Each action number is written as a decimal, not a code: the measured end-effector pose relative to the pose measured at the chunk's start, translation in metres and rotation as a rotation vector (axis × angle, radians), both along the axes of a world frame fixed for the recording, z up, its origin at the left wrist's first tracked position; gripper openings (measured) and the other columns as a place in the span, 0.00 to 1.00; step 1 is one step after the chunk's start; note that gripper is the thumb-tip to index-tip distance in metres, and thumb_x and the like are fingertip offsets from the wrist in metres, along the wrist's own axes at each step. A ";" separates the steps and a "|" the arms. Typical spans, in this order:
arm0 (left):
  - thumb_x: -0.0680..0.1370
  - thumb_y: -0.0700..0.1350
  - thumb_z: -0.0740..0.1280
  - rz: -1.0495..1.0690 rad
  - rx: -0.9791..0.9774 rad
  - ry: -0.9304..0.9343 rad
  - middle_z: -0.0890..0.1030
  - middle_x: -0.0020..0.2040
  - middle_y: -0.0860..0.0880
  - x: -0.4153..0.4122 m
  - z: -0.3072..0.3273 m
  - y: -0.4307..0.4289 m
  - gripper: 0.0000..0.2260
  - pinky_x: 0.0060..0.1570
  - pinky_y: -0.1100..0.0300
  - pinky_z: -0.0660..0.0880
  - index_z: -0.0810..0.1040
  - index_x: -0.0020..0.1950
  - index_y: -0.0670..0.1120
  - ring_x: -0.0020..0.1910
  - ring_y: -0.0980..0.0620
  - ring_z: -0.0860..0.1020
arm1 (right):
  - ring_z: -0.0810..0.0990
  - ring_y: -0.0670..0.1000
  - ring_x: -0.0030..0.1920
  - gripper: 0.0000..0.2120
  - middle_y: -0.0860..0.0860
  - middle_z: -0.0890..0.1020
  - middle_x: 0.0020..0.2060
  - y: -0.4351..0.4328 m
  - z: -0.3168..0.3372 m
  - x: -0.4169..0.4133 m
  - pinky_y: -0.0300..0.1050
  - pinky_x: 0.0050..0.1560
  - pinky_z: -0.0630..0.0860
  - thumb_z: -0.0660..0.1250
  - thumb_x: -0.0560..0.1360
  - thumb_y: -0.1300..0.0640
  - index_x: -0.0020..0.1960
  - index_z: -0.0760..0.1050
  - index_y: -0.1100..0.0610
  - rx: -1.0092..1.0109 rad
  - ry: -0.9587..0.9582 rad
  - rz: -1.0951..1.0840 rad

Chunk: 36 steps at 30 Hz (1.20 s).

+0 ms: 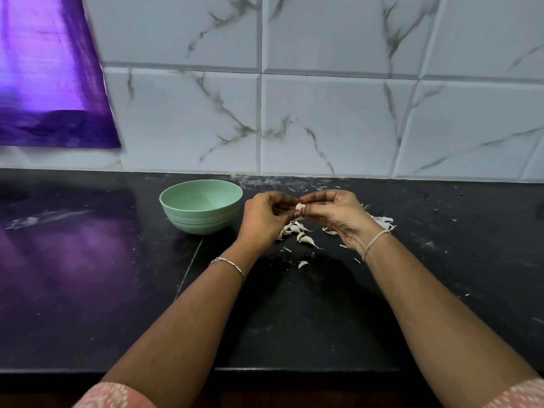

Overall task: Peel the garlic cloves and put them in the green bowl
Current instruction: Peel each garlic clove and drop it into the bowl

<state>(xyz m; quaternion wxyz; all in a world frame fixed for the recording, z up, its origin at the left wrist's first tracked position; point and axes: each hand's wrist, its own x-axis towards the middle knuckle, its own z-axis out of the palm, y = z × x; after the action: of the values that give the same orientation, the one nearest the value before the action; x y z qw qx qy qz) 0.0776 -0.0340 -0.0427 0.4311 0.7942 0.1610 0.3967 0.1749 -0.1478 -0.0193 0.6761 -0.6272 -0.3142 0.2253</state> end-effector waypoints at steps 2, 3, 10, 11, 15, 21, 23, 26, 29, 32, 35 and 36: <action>0.71 0.35 0.75 0.013 0.038 0.019 0.83 0.38 0.53 -0.001 0.000 -0.001 0.10 0.41 0.75 0.74 0.85 0.51 0.43 0.35 0.68 0.79 | 0.83 0.48 0.35 0.09 0.53 0.84 0.33 0.002 -0.001 -0.002 0.39 0.41 0.81 0.72 0.68 0.73 0.43 0.79 0.62 -0.014 -0.025 -0.021; 0.71 0.35 0.75 0.020 0.057 0.027 0.83 0.39 0.53 -0.001 -0.001 -0.001 0.11 0.43 0.75 0.75 0.85 0.52 0.44 0.37 0.66 0.80 | 0.82 0.47 0.33 0.09 0.52 0.83 0.31 0.003 -0.002 -0.003 0.39 0.38 0.81 0.72 0.68 0.73 0.43 0.79 0.61 -0.017 -0.032 -0.028; 0.72 0.35 0.74 0.053 0.135 0.050 0.81 0.38 0.55 0.000 0.001 -0.002 0.09 0.47 0.71 0.77 0.84 0.51 0.44 0.39 0.61 0.80 | 0.80 0.53 0.35 0.16 0.57 0.81 0.36 0.005 -0.004 -0.003 0.47 0.41 0.81 0.73 0.67 0.73 0.41 0.69 0.58 0.040 0.011 -0.067; 0.72 0.35 0.74 0.049 0.139 0.057 0.81 0.39 0.55 0.000 0.002 -0.003 0.09 0.47 0.71 0.77 0.84 0.51 0.43 0.39 0.62 0.79 | 0.80 0.53 0.35 0.17 0.57 0.81 0.36 0.005 -0.004 -0.003 0.47 0.41 0.80 0.73 0.67 0.73 0.41 0.68 0.57 0.045 0.013 -0.072; 0.73 0.34 0.73 0.045 0.175 0.077 0.80 0.39 0.54 0.001 0.002 -0.004 0.10 0.43 0.78 0.72 0.83 0.53 0.42 0.38 0.65 0.77 | 0.80 0.52 0.34 0.19 0.55 0.81 0.34 0.007 -0.004 -0.002 0.45 0.38 0.80 0.73 0.66 0.74 0.42 0.66 0.57 0.036 -0.003 -0.094; 0.74 0.36 0.72 0.045 0.177 0.079 0.81 0.39 0.53 0.001 0.001 -0.005 0.08 0.42 0.79 0.70 0.84 0.51 0.45 0.38 0.66 0.77 | 0.79 0.47 0.28 0.14 0.53 0.79 0.29 0.005 -0.003 -0.002 0.38 0.34 0.79 0.72 0.67 0.74 0.38 0.73 0.59 0.001 -0.090 -0.075; 0.75 0.37 0.72 0.050 0.191 0.073 0.82 0.40 0.53 0.001 0.001 -0.006 0.07 0.42 0.77 0.71 0.84 0.51 0.45 0.40 0.61 0.79 | 0.78 0.46 0.28 0.12 0.52 0.79 0.28 0.004 -0.003 -0.003 0.37 0.34 0.78 0.72 0.67 0.74 0.37 0.74 0.60 -0.001 -0.101 -0.078; 0.75 0.39 0.71 0.078 0.217 0.060 0.82 0.41 0.54 0.001 0.000 -0.009 0.07 0.44 0.74 0.73 0.84 0.52 0.46 0.43 0.58 0.80 | 0.79 0.44 0.26 0.11 0.49 0.79 0.25 0.004 -0.001 -0.004 0.34 0.31 0.78 0.71 0.67 0.75 0.37 0.76 0.61 0.020 -0.073 -0.080; 0.75 0.40 0.70 0.110 0.216 0.040 0.84 0.42 0.53 0.003 0.000 -0.012 0.06 0.42 0.75 0.72 0.84 0.51 0.47 0.42 0.58 0.80 | 0.79 0.42 0.25 0.10 0.50 0.79 0.25 0.004 0.000 -0.005 0.33 0.30 0.77 0.70 0.68 0.75 0.38 0.76 0.61 0.040 -0.069 -0.090; 0.73 0.41 0.70 0.161 0.199 0.005 0.84 0.39 0.53 0.001 0.002 -0.012 0.06 0.40 0.73 0.72 0.85 0.48 0.47 0.38 0.59 0.80 | 0.78 0.42 0.26 0.10 0.49 0.79 0.25 0.006 -0.001 -0.007 0.33 0.30 0.76 0.69 0.68 0.75 0.38 0.77 0.62 0.047 -0.093 -0.084; 0.72 0.42 0.71 0.173 0.132 -0.019 0.81 0.34 0.56 -0.001 0.006 -0.010 0.04 0.37 0.75 0.71 0.84 0.44 0.48 0.35 0.64 0.78 | 0.80 0.45 0.27 0.09 0.50 0.81 0.27 0.009 -0.002 -0.010 0.36 0.32 0.78 0.68 0.69 0.74 0.38 0.78 0.61 0.070 -0.042 -0.067; 0.72 0.42 0.71 0.175 0.115 -0.009 0.80 0.33 0.57 -0.001 0.007 -0.009 0.03 0.37 0.75 0.71 0.84 0.44 0.48 0.34 0.65 0.78 | 0.81 0.46 0.28 0.09 0.52 0.82 0.28 0.010 -0.003 -0.010 0.38 0.34 0.79 0.68 0.70 0.73 0.38 0.78 0.60 0.075 -0.028 -0.067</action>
<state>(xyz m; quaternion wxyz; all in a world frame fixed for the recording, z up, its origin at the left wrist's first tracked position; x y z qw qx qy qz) 0.0771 -0.0435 -0.0362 0.3492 0.7988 0.2047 0.4450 0.1651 -0.1381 -0.0218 0.7019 -0.6147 -0.3106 0.1818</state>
